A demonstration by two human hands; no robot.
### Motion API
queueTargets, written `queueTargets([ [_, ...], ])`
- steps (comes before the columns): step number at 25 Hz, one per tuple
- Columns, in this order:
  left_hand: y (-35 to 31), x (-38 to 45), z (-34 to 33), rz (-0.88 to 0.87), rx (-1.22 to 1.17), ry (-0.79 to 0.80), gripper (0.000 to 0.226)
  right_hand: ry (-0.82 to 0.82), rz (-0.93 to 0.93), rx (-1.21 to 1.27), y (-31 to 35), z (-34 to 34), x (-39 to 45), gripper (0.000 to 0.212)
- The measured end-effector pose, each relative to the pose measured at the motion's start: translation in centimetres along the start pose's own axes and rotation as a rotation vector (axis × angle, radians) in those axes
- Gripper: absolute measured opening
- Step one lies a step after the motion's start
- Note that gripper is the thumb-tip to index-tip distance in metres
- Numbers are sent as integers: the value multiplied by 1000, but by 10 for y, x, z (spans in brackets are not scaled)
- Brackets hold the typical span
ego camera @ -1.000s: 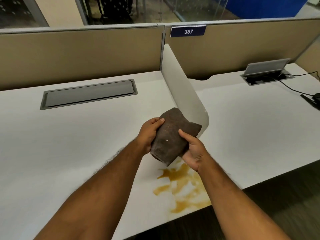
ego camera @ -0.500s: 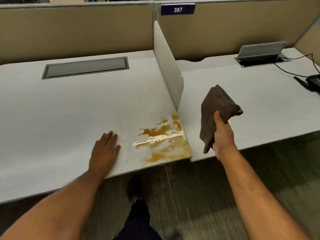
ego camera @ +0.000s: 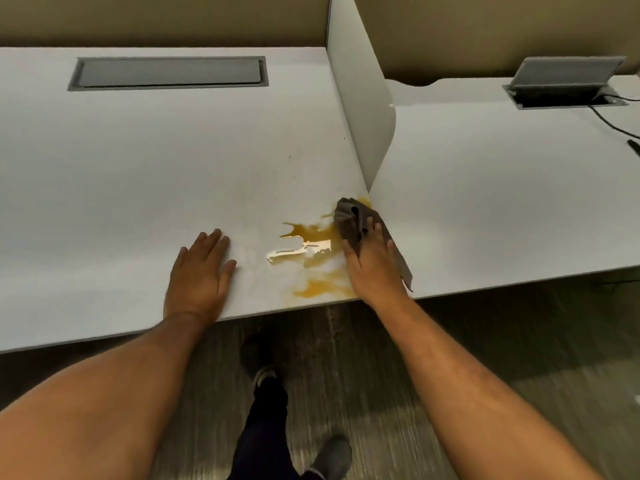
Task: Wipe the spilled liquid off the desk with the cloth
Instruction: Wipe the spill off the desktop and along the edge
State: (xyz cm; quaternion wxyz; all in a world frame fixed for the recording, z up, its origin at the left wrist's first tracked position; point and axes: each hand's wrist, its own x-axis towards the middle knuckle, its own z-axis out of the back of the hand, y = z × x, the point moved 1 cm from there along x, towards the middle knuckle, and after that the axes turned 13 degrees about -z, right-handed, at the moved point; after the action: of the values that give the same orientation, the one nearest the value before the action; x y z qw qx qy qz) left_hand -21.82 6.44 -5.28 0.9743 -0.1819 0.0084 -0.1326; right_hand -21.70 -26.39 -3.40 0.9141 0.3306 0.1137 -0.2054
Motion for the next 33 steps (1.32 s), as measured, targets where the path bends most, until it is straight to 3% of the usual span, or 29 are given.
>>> queueTargets([
  [7,4,0,-3,-5,1,-30,51,7,128,-370,28,-10,85,77],
  [10,3,0,-3,1,-26,-56,50,10,233,-484,28,-27,57,77],
  [18,-1,-7,2,-4,-100,-137,44,100,455,-466,12,-70,-82,71],
  [24,-7,-11,8,-9,-79,-148,41,30,174,-413,-21,-28,-88,68],
  [28,-3,-8,3,-13,-44,-141,42,6,16,-317,-2,-29,-43,66],
  [33,3,-6,-2,-27,-40,-155,42,-11,45,-397,58,-65,5,65],
])
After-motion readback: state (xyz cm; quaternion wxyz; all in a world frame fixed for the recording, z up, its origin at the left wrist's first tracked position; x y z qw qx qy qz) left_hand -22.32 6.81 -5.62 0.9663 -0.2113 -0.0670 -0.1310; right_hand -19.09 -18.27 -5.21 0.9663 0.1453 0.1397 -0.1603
